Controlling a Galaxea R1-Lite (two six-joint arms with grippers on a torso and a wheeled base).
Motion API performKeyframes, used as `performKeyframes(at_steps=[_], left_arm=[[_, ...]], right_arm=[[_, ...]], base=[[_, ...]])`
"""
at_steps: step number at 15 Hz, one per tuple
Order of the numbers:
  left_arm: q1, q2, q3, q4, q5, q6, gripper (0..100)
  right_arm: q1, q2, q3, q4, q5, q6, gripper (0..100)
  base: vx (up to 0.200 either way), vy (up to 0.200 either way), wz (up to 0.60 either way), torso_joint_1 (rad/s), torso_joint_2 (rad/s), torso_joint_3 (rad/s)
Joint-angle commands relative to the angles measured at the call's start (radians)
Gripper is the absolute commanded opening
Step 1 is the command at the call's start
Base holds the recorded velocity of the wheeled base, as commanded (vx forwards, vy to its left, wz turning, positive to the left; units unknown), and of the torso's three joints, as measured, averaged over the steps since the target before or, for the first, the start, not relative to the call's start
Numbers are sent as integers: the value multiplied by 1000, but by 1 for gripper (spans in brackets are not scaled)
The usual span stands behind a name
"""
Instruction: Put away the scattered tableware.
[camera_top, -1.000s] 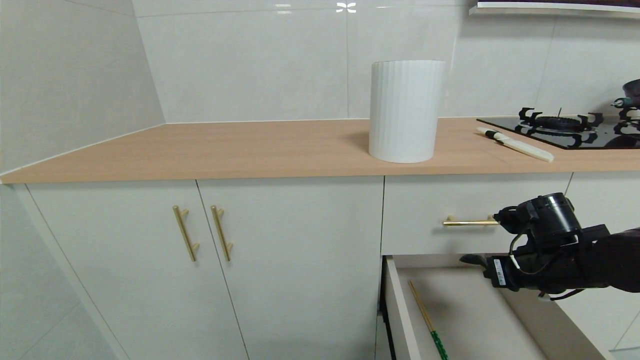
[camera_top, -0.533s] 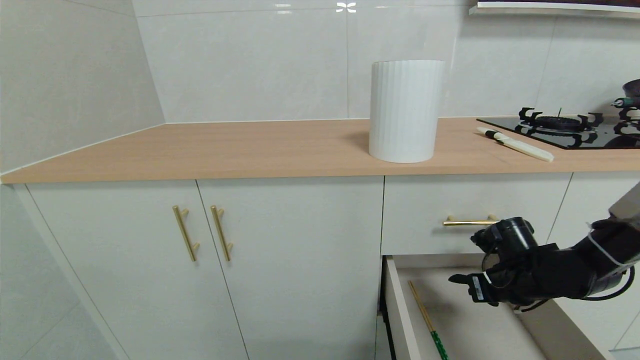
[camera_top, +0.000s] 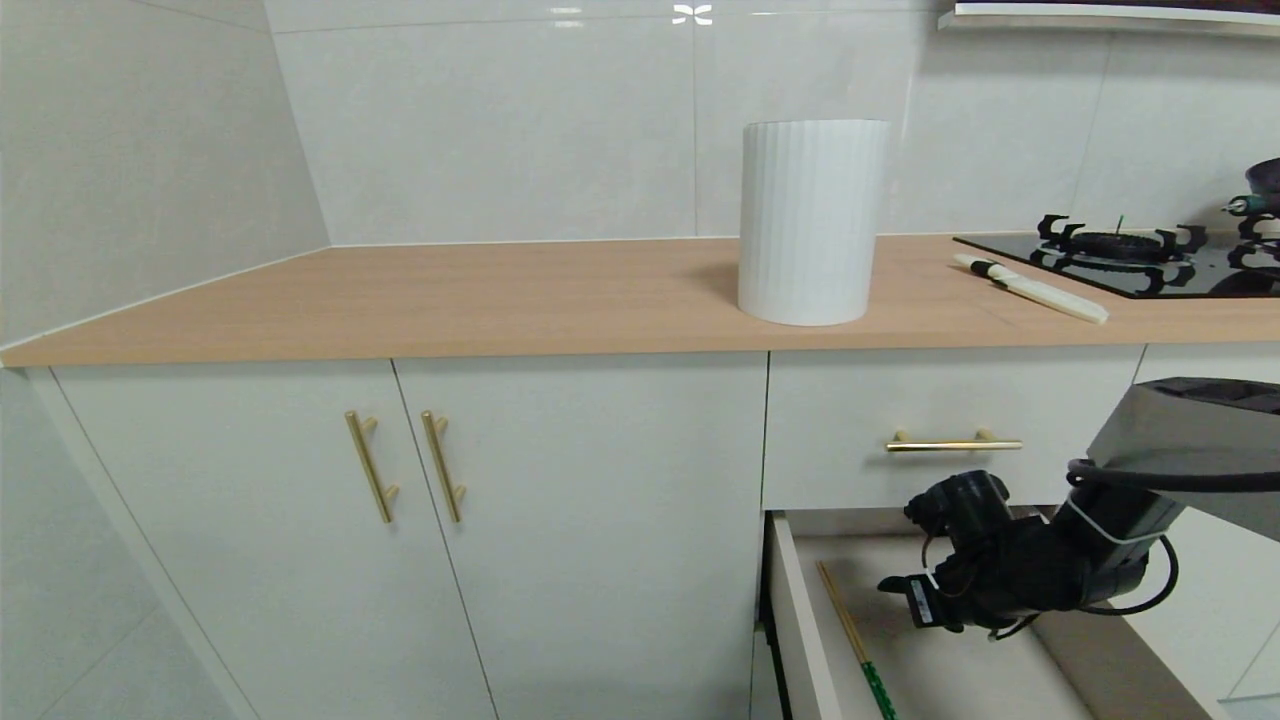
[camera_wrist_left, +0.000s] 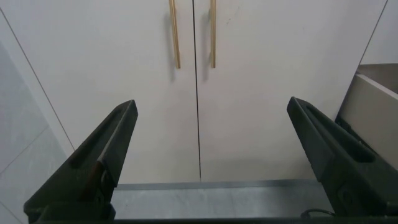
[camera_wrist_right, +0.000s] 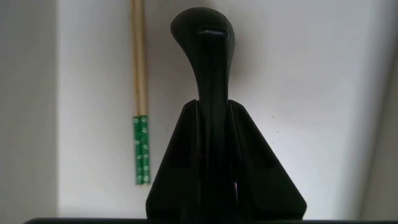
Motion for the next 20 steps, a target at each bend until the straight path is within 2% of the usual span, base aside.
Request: performKeyframes(at_steps=[1, 3, 19, 20], left_arm=[[0, 0, 0, 0, 0, -1, 100], [0, 0, 0, 0, 0, -1, 100], [0, 0, 0, 0, 0, 1, 100], [0, 0, 0, 0, 0, 1, 100]], right_arm=[[19, 46, -13, 2, -34, -1, 0], [24, 59, -22, 2, -75, -1, 0], [25, 71, -30, 0, -98, 1, 0], [27, 72, -30, 0, -103, 2, 100]], base=[[0, 0, 0, 0, 0, 0], [0, 0, 0, 0, 0, 0], [0, 0, 0, 0, 0, 0], [0, 0, 0, 0, 0, 0]])
